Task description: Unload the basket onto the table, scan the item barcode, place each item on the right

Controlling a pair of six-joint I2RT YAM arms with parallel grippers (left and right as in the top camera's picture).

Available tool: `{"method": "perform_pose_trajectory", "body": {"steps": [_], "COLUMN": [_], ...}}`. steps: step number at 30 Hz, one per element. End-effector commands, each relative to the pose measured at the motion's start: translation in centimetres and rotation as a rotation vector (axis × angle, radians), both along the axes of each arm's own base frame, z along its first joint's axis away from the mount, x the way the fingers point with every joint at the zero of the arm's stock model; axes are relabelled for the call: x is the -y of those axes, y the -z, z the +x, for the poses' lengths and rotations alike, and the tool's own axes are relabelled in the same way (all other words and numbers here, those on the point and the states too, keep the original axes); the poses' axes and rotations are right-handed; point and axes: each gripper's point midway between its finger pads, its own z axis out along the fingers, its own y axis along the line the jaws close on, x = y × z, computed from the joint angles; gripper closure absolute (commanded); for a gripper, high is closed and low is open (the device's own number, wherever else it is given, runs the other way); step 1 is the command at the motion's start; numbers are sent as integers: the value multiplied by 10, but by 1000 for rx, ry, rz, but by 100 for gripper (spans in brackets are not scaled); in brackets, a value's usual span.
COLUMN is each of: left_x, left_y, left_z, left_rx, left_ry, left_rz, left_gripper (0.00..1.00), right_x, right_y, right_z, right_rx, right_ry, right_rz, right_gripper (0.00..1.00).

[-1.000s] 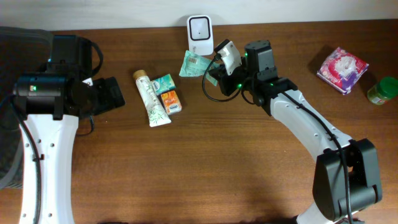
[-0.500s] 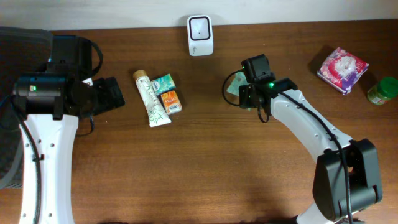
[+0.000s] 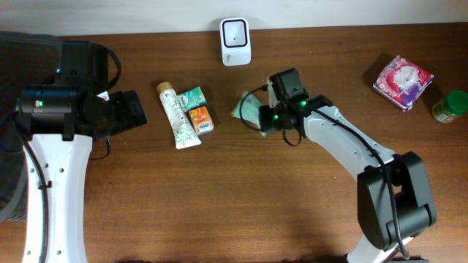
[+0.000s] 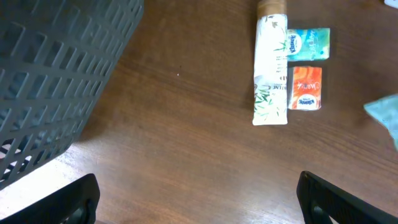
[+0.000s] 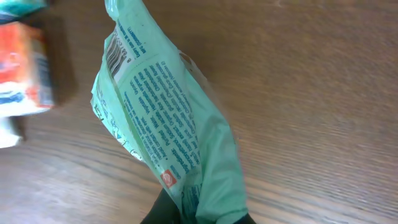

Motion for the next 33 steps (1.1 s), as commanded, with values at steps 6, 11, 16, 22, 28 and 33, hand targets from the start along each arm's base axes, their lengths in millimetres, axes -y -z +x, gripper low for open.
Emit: {"method": "perform_pose_trajectory", "body": {"steps": [6, 11, 16, 22, 28, 33], "left_x": [-2, -2, -2, -2, -2, -2], "left_y": [-5, -5, -5, -5, -5, -5], "left_z": [-1, -1, -1, -1, -1, -1], "left_rx": [22, 22, 22, 22, 22, 22], "left_ry": [-17, -17, -17, -17, -17, -17], "left_rz": [-2, -2, -2, -2, -2, -2], "left_gripper": [1, 1, 1, 1, 1, 1], "right_x": [-60, -62, -63, -28, 110, 131], "right_y": [-71, -78, -86, -42, -13, -5], "right_z": [42, 47, 52, 40, 22, 5], "right_rx": [396, 466, 527, 343, 173, 119], "right_ry": [-301, -350, -378, -271, 146, 237], "right_rz": [196, 172, 158, -21, -678, -817], "right_gripper": [96, 96, 96, 96, 96, 86]}}
